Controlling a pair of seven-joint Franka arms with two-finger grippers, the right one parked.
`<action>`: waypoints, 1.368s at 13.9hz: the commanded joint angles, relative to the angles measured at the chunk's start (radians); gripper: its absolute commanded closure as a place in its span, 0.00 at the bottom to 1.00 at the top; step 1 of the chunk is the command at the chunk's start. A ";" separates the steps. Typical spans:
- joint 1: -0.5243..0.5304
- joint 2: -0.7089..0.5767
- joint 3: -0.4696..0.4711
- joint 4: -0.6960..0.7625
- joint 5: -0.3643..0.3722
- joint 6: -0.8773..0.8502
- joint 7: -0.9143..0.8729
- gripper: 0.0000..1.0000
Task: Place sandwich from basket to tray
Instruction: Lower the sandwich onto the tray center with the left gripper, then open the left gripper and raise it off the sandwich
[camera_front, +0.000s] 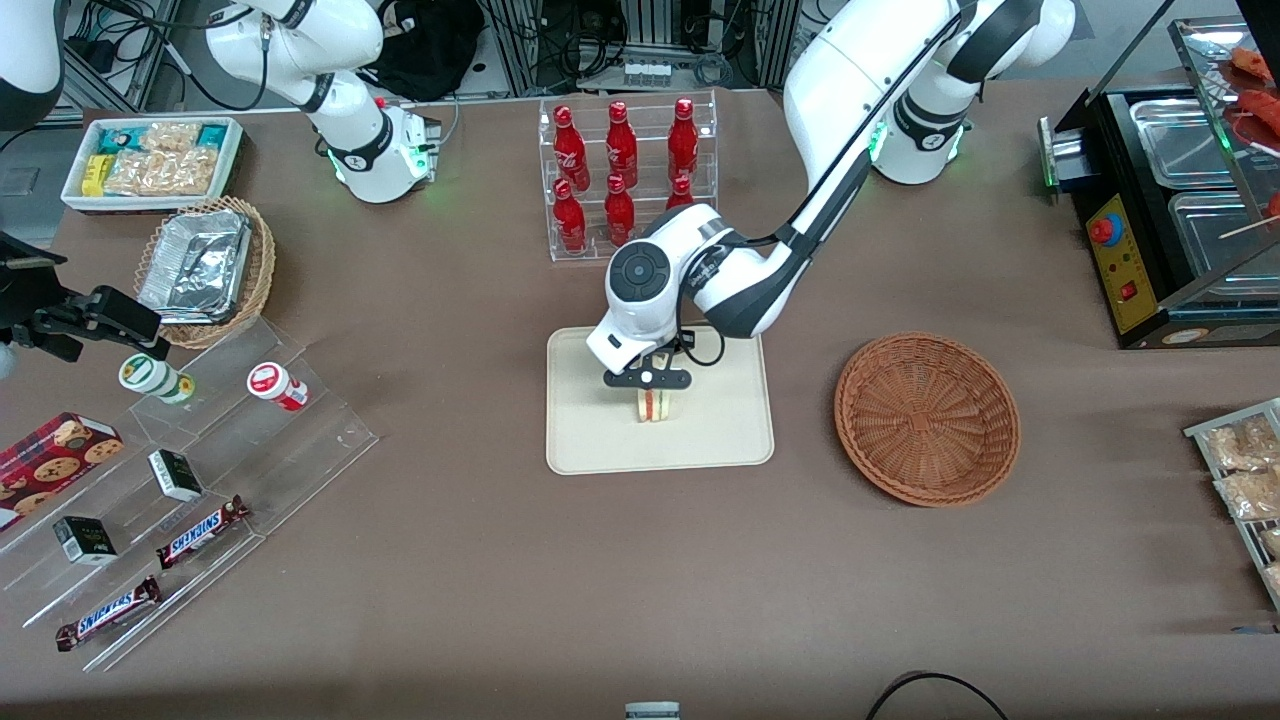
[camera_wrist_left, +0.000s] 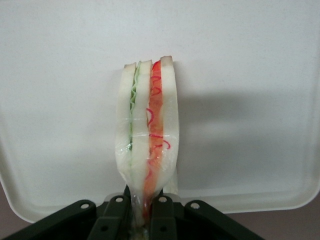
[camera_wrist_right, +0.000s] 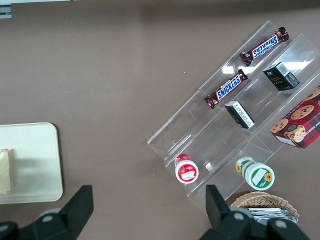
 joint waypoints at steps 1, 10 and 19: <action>-0.019 0.022 0.017 0.032 0.033 -0.009 -0.006 0.88; -0.008 0.001 0.020 0.032 0.022 0.002 -0.052 0.00; 0.133 -0.352 0.023 0.007 0.017 -0.331 -0.133 0.00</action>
